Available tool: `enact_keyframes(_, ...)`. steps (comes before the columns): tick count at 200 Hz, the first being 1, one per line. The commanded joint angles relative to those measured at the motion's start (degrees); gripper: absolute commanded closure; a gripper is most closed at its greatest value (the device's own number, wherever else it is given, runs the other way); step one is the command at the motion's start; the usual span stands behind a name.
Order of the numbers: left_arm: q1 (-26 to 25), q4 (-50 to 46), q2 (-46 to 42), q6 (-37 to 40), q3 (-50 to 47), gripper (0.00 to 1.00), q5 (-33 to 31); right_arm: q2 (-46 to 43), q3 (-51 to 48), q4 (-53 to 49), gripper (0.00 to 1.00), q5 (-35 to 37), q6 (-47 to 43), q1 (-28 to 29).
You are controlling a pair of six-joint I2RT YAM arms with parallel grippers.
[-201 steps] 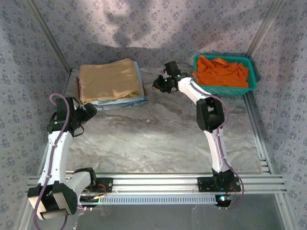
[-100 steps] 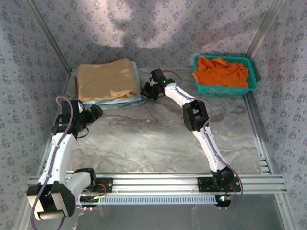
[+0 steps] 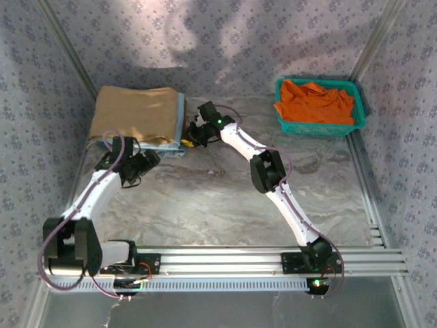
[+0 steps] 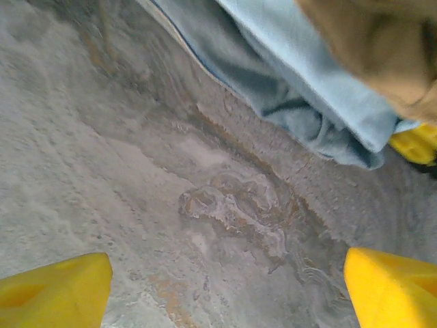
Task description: Fold and stack the trousers
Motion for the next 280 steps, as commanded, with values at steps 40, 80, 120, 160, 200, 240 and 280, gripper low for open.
enact_keyframes(40,-6.91,10.28,15.44,-1.28,5.95,0.16,-4.73,-27.37,-28.86,-0.26,0.51,3.97,-13.28,-9.92)
enact_keyframes(80,-8.75,14.22,25.64,-0.66,11.36,0.17,-9.94,-45.78,-53.45,5.29,0.46,5.13,-16.21,-14.74)
enact_keyframes(120,-6.1,15.14,33.64,-1.88,17.78,0.25,-10.58,-60.59,-71.58,5.35,0.46,5.54,-19.8,-17.93)
enact_keyframes(160,-2.71,16.3,38.89,-6.83,22.44,0.27,-12.63,-70.18,-78.95,2.33,0.46,5.93,-22.06,-22.23)
enact_keyframes(200,-0.45,14.63,44.1,-7.7,30.5,0.26,-13.32,-75.7,-82.08,-1.47,0.45,6.28,-24.14,-24.5)
enact_keyframes(240,2.81,14.15,45.75,-6.28,35.01,0.26,-12.14,-80.08,-83.98,-3.4,0.45,6.73,-25.02,-25.83)
enact_keyframes(280,4.88,12.69,48.29,-3.93,39.65,0.26,-9.95,-81.52,-84.79,-4.1,0.45,6.86,-25.14,-26.17)
